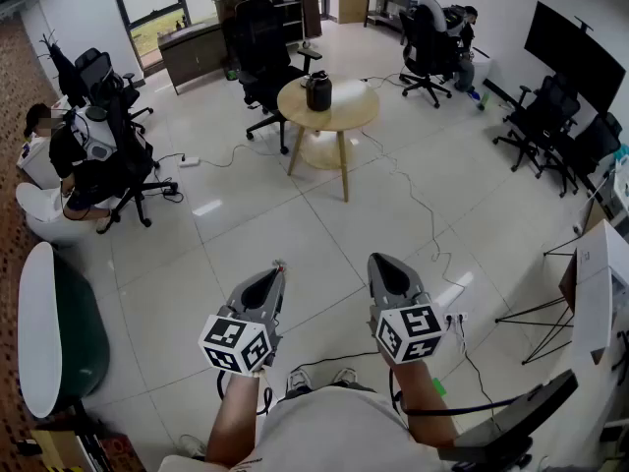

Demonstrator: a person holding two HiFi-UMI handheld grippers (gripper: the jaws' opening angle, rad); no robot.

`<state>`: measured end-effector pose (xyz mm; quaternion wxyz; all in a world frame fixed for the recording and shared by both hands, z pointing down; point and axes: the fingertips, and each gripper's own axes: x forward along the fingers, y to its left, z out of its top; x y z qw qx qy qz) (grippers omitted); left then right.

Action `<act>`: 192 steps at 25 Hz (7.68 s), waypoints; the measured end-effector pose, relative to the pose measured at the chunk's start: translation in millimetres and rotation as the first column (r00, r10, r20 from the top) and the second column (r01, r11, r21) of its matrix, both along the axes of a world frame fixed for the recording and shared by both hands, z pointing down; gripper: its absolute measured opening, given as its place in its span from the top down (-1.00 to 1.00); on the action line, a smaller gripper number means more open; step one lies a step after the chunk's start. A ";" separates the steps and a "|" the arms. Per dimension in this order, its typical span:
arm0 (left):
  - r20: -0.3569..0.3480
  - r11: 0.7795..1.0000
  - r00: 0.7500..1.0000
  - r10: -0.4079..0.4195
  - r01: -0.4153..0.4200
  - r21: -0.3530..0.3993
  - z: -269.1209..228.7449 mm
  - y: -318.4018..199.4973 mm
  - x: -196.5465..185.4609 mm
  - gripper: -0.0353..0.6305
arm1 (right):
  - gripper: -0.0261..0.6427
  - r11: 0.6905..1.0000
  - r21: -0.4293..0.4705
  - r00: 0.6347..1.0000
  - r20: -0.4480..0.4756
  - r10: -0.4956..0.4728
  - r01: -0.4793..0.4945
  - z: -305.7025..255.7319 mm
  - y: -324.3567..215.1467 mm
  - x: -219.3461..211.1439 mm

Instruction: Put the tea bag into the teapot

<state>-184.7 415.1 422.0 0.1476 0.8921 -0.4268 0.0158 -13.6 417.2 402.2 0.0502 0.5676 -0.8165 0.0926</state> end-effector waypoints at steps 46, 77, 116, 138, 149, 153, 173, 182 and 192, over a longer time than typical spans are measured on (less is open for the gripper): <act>0.016 0.999 0.999 0.041 -0.041 -0.001 6.2 -321.0 21.9 0.85 | 0.93 0.999 -0.045 0.999 -0.030 0.028 -0.029 22.6 -306.7 21.7; 0.036 0.999 0.998 0.045 -0.045 -0.005 7.8 -585.4 80.0 0.85 | 0.93 1.000 -0.027 1.000 -0.011 0.011 -0.012 22.3 -581.3 73.7; 0.085 0.983 0.984 0.155 -0.146 -0.109 27.2 -892.8 173.8 0.85 | 0.93 0.996 -0.078 0.999 0.014 0.044 -0.043 34.3 -813.0 148.2; 0.327 0.891 0.847 0.419 -0.315 -0.326 157.8 -970.7 216.3 0.85 | 0.93 0.960 -0.269 0.996 0.033 0.085 -0.073 90.0 -879.1 125.7; 0.431 0.855 0.753 0.497 -0.341 -0.391 187.7 -970.9 222.3 0.85 | 0.93 0.948 -0.298 0.989 0.059 0.137 -0.113 96.4 -877.2 136.1; 0.429 0.849 0.749 0.505 -0.341 -0.404 193.2 -971.6 220.8 0.84 | 0.93 0.948 -0.297 0.988 0.064 0.141 -0.116 96.6 -878.1 134.8; 0.225 0.953 0.945 0.236 -0.179 -0.246 98.2 -951.0 190.1 0.86 | 0.93 0.973 -0.227 0.996 0.075 0.053 -0.035 69.5 -884.8 135.3; 0.115 0.987 0.992 -0.044 0.061 -0.146 44.3 -892.0 142.3 0.86 | 0.93 0.984 -0.143 0.993 0.052 -0.104 0.111 35.6 -863.1 116.8; 0.138 0.973 0.979 -0.147 0.168 -0.157 45.6 -808.0 111.9 0.86 | 0.93 0.974 -0.103 0.979 0.042 -0.198 0.201 31.1 -818.3 93.1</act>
